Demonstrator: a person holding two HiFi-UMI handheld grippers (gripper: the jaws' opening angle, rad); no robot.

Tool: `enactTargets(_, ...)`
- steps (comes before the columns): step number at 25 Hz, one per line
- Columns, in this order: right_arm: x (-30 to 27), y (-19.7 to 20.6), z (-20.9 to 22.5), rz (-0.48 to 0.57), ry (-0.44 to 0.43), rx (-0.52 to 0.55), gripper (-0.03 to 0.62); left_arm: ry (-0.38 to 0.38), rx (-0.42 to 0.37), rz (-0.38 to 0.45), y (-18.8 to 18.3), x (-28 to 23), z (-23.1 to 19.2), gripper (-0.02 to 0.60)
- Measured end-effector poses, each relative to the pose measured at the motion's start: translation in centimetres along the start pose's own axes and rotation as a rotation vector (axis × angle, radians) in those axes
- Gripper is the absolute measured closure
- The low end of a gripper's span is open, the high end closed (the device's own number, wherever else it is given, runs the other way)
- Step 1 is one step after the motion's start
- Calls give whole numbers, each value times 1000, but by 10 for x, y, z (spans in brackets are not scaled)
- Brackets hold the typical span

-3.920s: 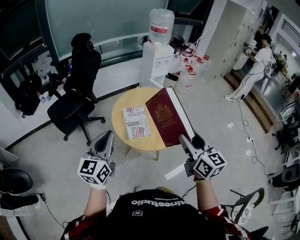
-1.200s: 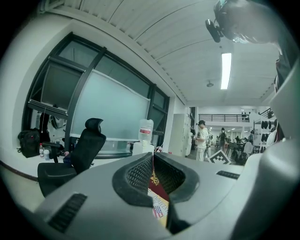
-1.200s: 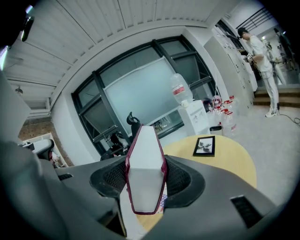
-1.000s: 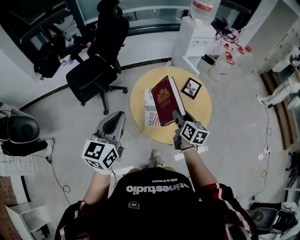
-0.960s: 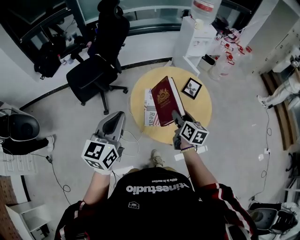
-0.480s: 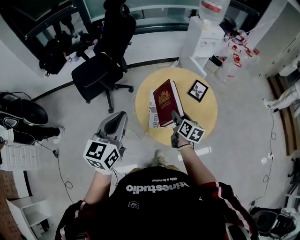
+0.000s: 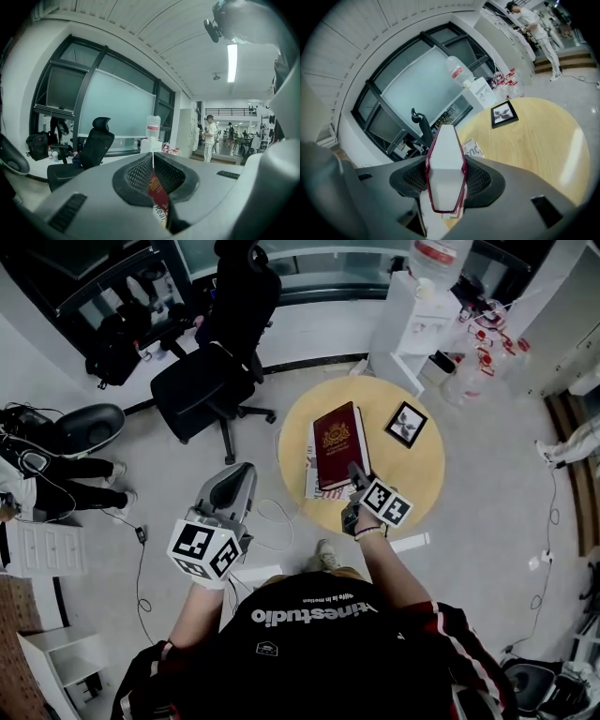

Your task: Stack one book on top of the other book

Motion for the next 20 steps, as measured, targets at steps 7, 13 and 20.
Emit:
enactTargets(7, -2, 15, 10, -4, -29, -131, 350, 21, 2, -16, 4, -3, -2, 558)
enactTargets(13, -5, 27, 19, -15, -83, -255, 352, 29, 2, -30, 7, -8, -2, 558)
enactTargets(20, -7, 42, 30, -24, -109, -355, 349, 34, 0, -34, 9, -9, 4, 558)
Point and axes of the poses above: the fingertips, and each gripper's own axes: x backward along the fingers, z to its right, y out of its underside, the point moved 8 cm from there along x, backward along the fingers, and after that the axes turned 3 degrees about -z, right-handed, at the moved point
